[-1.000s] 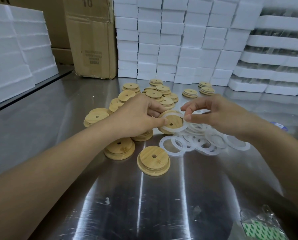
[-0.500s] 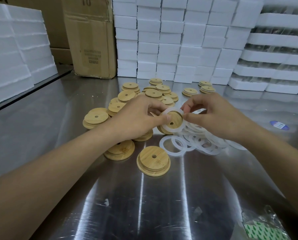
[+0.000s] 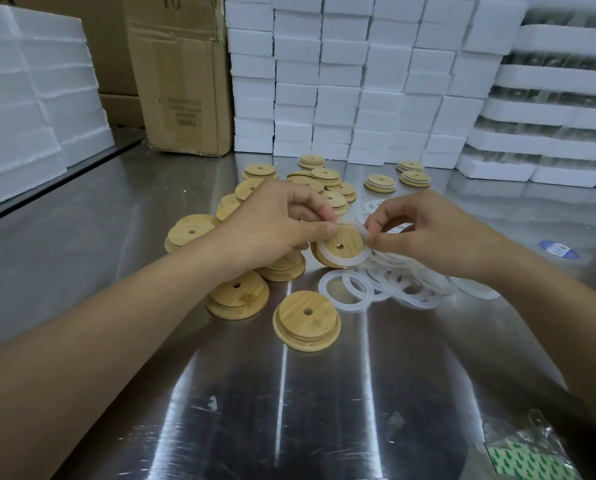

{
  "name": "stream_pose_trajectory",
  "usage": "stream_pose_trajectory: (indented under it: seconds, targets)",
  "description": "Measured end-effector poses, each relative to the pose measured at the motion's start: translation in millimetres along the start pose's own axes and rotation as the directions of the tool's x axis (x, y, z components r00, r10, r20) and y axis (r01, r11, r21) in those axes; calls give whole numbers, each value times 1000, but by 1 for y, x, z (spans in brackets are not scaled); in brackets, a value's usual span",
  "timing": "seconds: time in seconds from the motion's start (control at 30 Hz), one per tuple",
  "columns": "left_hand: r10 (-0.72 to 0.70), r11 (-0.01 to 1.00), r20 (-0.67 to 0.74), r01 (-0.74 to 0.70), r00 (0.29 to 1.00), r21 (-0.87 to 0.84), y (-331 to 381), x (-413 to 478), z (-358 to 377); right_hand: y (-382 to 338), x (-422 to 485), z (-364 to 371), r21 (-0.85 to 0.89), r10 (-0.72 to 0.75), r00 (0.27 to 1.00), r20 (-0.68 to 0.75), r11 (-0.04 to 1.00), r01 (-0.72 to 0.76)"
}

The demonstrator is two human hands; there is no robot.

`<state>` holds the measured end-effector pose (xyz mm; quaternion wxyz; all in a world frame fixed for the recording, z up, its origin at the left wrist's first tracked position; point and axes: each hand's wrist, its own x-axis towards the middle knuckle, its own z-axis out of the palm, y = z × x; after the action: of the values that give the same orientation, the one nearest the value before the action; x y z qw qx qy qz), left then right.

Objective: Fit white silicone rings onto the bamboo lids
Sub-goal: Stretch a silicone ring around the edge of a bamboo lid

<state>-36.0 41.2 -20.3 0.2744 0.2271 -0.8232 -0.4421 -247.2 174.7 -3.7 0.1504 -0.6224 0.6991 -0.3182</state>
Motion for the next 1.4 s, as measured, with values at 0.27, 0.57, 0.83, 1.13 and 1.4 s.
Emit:
stream_pose_trajectory:
  seconds: [0.27, 0.57, 0.83, 1.13, 1.4]
  targets:
    - [-109, 993, 74, 112, 991, -43, 6, -1, -11, -1, 0, -2, 20, -3, 998, 64, 1000, 2]
    - [-108, 992, 86, 103, 990, 66, 4, 0, -16, 1, -1, 1, 5, 16, 999, 41, 1000, -16]
    - [-100, 991, 97, 89, 990, 104, 2, 0, -20, 3, 0, 4, -6, 11, 999, 34, 1000, -10]
    - [-43, 981, 46, 34, 998, 189, 7, -2, -11, 3, -2, 4, -94, -19, 1000, -22, 995, 17]
    - [36, 979, 51, -46, 998, 200, 10, -4, -3, -7, -2, 17, -52, -261, 961, -94, 965, 257]
